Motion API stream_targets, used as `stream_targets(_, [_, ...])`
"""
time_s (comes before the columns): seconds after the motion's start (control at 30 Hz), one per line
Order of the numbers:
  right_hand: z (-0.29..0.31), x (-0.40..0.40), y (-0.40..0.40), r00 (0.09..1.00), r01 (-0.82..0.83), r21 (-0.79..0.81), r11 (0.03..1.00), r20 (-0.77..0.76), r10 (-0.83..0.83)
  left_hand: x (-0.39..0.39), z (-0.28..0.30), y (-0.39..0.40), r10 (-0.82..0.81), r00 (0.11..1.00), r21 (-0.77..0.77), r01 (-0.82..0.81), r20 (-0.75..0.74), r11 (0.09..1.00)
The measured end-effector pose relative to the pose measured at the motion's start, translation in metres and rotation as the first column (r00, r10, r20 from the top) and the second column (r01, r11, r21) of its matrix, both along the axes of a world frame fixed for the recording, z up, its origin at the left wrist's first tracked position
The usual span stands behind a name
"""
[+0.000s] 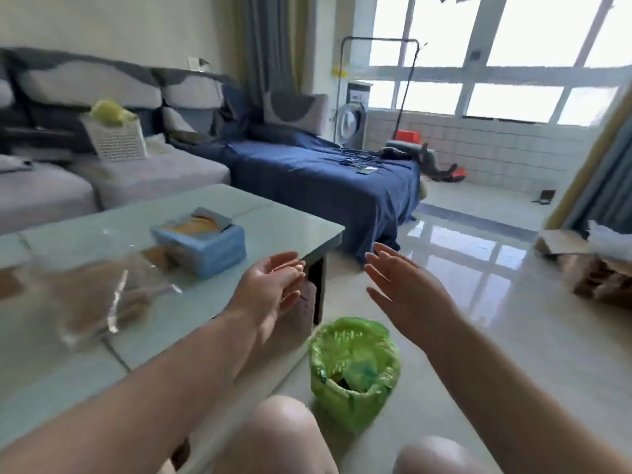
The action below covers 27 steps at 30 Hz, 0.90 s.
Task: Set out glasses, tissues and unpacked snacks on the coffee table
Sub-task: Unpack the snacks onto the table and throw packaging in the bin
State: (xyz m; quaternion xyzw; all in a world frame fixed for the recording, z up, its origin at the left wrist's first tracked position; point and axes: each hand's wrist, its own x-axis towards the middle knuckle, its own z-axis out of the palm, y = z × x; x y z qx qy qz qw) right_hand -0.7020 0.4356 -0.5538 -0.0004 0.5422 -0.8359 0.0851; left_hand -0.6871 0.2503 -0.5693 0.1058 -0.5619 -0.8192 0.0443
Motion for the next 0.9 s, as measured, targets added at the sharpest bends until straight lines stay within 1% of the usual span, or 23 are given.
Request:
stream_targets(0.1, [0.002, -0.015, -0.052, 0.996, -0.092, 0.034, 0.995, 0.005, 0.092, 0.021, -0.003, -0.060, 0.125, 0.992, 0.046, -0.126, 0.022, 0.991])
stream_targets(0.2, [0.000, -0.034, -0.100, 0.990, -0.138, 0.063, 0.988, 0.025, 0.136, 0.031, -0.008, -0.107, 0.224, 0.973, 0.072, -0.227, 0.056, 0.971])
stream_targets(0.33, [-0.005, -0.057, -0.151, 0.977, -0.215, 0.149, 0.965, 0.028, 0.213, 0.023, -0.011, -0.152, 0.291, 0.954, 0.127, -0.298, 0.071, 0.946])
stream_targets(0.4, [-0.007, -0.072, -0.167, 0.970, -0.243, 0.194, 0.950, 0.032, 0.242, 0.009, -0.009, -0.165, 0.298, 0.952, 0.148, -0.306, 0.071, 0.941])
stream_targets(0.53, [-0.009, -0.119, -0.187, 0.971, -0.238, 0.288, 0.927, 0.054, 0.233, -0.041, -0.009, -0.173, 0.343, 0.935, 0.175, -0.354, 0.089, 0.919])
stream_targets(0.67, [-0.015, -0.174, -0.207, 0.980, -0.201, 0.338, 0.919, 0.061, 0.192, -0.092, -0.020, -0.171, 0.413, 0.900, 0.140, -0.431, 0.141, 0.891])
stream_targets(0.77, [-0.018, -0.208, -0.231, 0.973, -0.220, 0.474, 0.853, 0.041, 0.229, -0.119, -0.030, -0.175, 0.494, 0.840, 0.076, -0.520, 0.225, 0.851])
stream_targets(0.83, [-0.022, -0.225, -0.250, 0.959, -0.234, 0.603, 0.762, 0.016, 0.281, -0.132, -0.036, -0.182, 0.535, 0.800, 0.061, -0.569, 0.272, 0.820])
stream_targets(0.9, [-0.029, -0.236, -0.266, 0.941, -0.250, 0.709, 0.660, 0.016, 0.339, -0.143, -0.041, -0.186, 0.541, 0.786, 0.074, -0.584, 0.300, 0.808])
